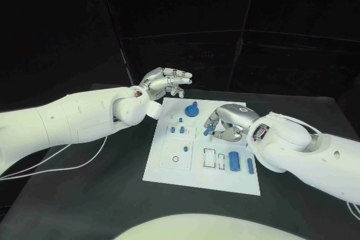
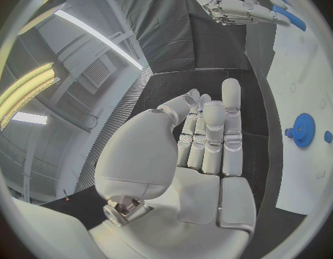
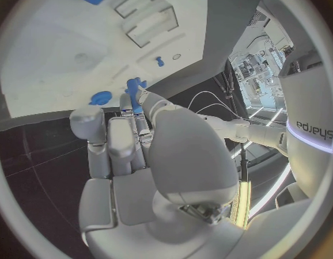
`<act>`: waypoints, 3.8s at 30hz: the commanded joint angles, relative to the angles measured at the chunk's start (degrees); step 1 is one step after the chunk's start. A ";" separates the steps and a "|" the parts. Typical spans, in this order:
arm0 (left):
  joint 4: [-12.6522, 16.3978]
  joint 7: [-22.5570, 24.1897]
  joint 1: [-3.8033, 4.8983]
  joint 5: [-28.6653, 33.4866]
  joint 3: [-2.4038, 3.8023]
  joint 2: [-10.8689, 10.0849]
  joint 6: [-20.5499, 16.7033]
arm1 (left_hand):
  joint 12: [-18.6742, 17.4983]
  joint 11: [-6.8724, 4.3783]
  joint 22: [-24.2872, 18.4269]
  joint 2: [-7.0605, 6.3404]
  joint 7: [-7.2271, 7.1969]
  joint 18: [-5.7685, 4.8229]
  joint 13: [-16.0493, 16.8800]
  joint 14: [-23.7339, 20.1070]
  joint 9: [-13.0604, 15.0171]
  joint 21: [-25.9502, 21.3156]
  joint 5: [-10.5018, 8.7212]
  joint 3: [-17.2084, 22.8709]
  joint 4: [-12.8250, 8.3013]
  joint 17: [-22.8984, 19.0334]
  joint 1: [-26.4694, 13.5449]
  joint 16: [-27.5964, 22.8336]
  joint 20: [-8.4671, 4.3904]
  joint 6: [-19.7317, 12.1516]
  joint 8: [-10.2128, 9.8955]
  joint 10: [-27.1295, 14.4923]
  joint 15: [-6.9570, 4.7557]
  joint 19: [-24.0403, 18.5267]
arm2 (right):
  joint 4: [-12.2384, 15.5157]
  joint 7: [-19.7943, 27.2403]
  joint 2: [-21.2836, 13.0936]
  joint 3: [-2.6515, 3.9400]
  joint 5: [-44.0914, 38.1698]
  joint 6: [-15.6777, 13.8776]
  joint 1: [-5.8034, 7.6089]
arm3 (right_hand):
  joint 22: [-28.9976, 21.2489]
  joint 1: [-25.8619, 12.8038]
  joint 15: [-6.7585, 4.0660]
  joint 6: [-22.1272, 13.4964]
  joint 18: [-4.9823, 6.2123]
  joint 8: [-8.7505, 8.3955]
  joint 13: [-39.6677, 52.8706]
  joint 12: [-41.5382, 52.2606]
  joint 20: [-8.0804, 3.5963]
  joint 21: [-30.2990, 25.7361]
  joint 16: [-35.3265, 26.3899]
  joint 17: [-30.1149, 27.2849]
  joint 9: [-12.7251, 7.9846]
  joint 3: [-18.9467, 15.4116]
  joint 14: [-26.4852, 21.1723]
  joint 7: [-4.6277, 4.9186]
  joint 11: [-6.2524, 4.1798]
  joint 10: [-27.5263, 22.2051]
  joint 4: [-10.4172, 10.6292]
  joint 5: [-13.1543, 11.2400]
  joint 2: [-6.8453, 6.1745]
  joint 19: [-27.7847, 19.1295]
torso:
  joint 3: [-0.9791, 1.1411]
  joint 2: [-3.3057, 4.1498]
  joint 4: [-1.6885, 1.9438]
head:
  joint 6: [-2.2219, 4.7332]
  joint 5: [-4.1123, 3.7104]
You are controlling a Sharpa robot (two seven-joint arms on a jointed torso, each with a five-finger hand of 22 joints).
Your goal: Assemble the parts on the task board
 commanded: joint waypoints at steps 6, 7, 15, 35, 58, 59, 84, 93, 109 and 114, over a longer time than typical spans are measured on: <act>0.10 0.22 0.10 -0.08 0.06 0.54 0.99 | 0.37 0.03 -0.07 0.29 0.03 0.79 0.06 -0.44 -0.10 -0.39 0.18 -0.11 -0.36 -0.14 0.33 -0.24 -0.05 -0.26 0.29 -0.51 0.21 -0.48 | -1.56 4.60 6.17 -1.18 0.26 -0.96 -0.16 | -0.10 -0.13 -0.19 0.34 -0.49 -0.02 0.01 -0.35 0.03 0.27 0.23 0.01 -0.09 0.53 0.60 0.11 0.06 0.28 0.05 -0.28 -0.47 0.27 | -0.02 0.01 -0.01 | -0.20 0.31; 0.11 0.25 0.10 -0.08 0.06 0.56 0.97 | 0.37 0.03 -0.07 0.29 0.03 0.79 0.06 -0.44 -0.10 -0.39 0.18 -0.11 -0.36 -0.14 0.33 -0.24 -0.05 -0.26 0.29 -0.51 0.21 -0.48 | -1.75 4.74 6.64 -1.36 0.25 -0.82 -0.22 | -0.14 -0.14 -0.19 0.33 -0.49 -0.03 0.00 -0.37 0.03 0.25 0.21 -0.03 -0.10 0.55 0.60 0.11 0.06 0.28 0.05 -0.28 -0.47 0.25 | -0.08 0.01 0.07 | -0.27 0.37; 0.11 0.42 0.12 -0.08 0.06 0.65 0.75 | 0.42 0.11 -0.07 0.31 0.10 0.76 0.07 -0.46 -0.11 -0.41 0.17 -0.17 -0.28 -0.10 0.17 -0.20 -0.01 -0.36 0.29 -0.61 0.28 -0.52 | -3.57 5.34 9.40 -3.00 0.34 1.91 -0.77 | -0.22 -0.18 -0.18 0.31 -0.47 -0.07 0.00 -0.45 0.03 0.21 0.20 -0.07 -0.11 0.63 0.59 0.12 0.07 0.26 0.04 -0.31 -0.48 0.19 | 0.00 0.01 -0.02 | -0.76 1.03; -0.19 0.21 0.12 -0.08 0.07 1.21 0.68 | 0.48 0.16 -0.08 0.38 0.15 0.75 0.08 -0.50 -0.12 -0.44 0.16 -0.23 -0.15 -0.17 -0.02 -0.21 0.04 -0.43 0.31 -0.71 0.34 -0.54 | -6.56 5.62 12.01 -3.94 -1.65 3.68 -2.78 | -0.13 -0.19 -0.18 0.45 -0.47 -0.06 0.01 -0.65 0.01 0.27 0.31 0.09 -0.11 1.00 0.60 0.07 0.04 0.36 -0.09 -0.34 -0.36 0.17 | 0.05 -0.01 -0.09 | -1.25 1.48; -0.20 0.03 0.12 -0.08 0.07 1.15 0.79 | 0.48 0.16 -0.08 0.38 0.15 0.75 0.08 -0.50 -0.12 -0.44 0.16 -0.23 -0.15 -0.17 -0.02 -0.21 0.04 -0.43 0.31 -0.71 0.34 -0.54 | -7.96 4.76 13.23 -3.98 -2.16 6.31 -3.70 | -0.33 -0.27 -0.18 0.50 -0.43 -0.08 0.02 -0.77 0.00 0.17 0.28 -0.02 -0.11 1.16 0.58 0.08 0.05 0.41 -0.14 -0.38 -0.33 0.05 | 0.00 -0.05 -0.07 | -1.68 1.77; -0.20 0.03 0.12 -0.08 0.07 1.14 0.79 | 0.48 0.16 -0.08 0.38 0.15 0.75 0.08 -0.50 -0.12 -0.44 0.16 -0.23 -0.15 -0.17 -0.02 -0.21 0.04 -0.43 0.31 -0.71 0.34 -0.54 | -8.01 4.73 13.29 -3.98 -2.18 6.43 -3.70 | -0.33 -0.27 -0.18 0.50 -0.43 -0.08 0.02 -0.77 0.00 0.17 0.28 -0.02 -0.11 1.16 0.58 0.08 0.05 0.41 -0.14 -0.38 -0.33 0.05 | 0.00 -0.05 -0.05 | -1.70 1.76; -0.02 -0.04 0.15 -0.08 0.07 1.03 0.88 | 0.48 0.16 -0.08 0.38 0.15 0.75 0.08 -0.50 -0.12 -0.44 0.16 -0.23 -0.15 -0.17 -0.02 -0.21 0.04 -0.43 0.31 -0.71 0.34 -0.54 | -9.18 3.62 14.74 -5.83 -3.34 6.11 -3.76 | -1.55 -2.58 0.82 -2.04 -0.30 -1.64 -0.36 -3.59 0.77 -0.58 0.08 -0.61 -0.73 1.49 0.31 1.36 1.39 -2.71 0.16 -0.89 -1.95 -0.98 | -0.01 -0.03 0.02 | -1.79 1.91; 0.04 -0.10 0.20 -0.08 0.07 0.97 0.93 | 0.48 0.16 -0.08 0.38 0.15 0.75 0.08 -0.50 -0.12 -0.44 0.16 -0.23 -0.15 -0.17 -0.02 -0.21 0.04 -0.43 0.31 -0.71 0.34 -0.54 | -9.24 3.69 14.80 -5.87 -3.28 3.10 -3.77 | -6.12 -4.68 2.01 -7.81 0.65 -1.86 -0.20 -5.52 2.00 -3.67 -1.02 -2.94 -0.94 -0.70 -0.77 1.94 2.72 -9.35 0.15 -1.17 -3.77 -3.85 | -0.01 -0.06 -0.12 | -1.79 2.06; -0.02 -0.23 0.21 -0.08 0.06 0.82 1.18 | 0.48 0.16 -0.08 0.38 0.15 0.75 0.08 -0.50 -0.12 -0.44 0.16 -0.23 -0.15 -0.17 -0.02 -0.21 0.04 -0.43 0.31 -0.71 0.34 -0.54 | -3.53 6.45 9.34 -5.77 -0.48 -9.31 -4.13 | -8.39 -4.97 2.08 -10.02 1.03 -1.63 0.21 -2.81 2.13 -5.33 -1.96 -4.85 -0.75 -3.67 -1.55 2.00 2.75 -11.44 -0.52 -0.27 -3.44 -5.04 | 0.00 -0.19 -0.22 | -1.26 1.79; -0.03 -0.32 0.21 -0.08 0.06 0.65 1.24 | 0.60 0.19 -0.10 0.44 0.17 0.75 0.10 -0.60 -0.13 -0.50 0.16 -0.27 -0.11 -0.34 -0.13 -0.23 0.10 -0.57 0.34 -0.90 0.39 -0.58 | 1.26 6.04 3.54 -5.43 4.53 -12.31 -2.88 | -8.98 -5.77 1.81 -6.95 1.14 -0.08 1.05 0.83 2.00 -5.75 -2.26 -5.47 -0.11 -4.42 -1.71 2.10 2.28 -7.12 0.22 0.06 -2.67 -5.30 | -0.06 -0.32 -0.38 | 0.08 0.21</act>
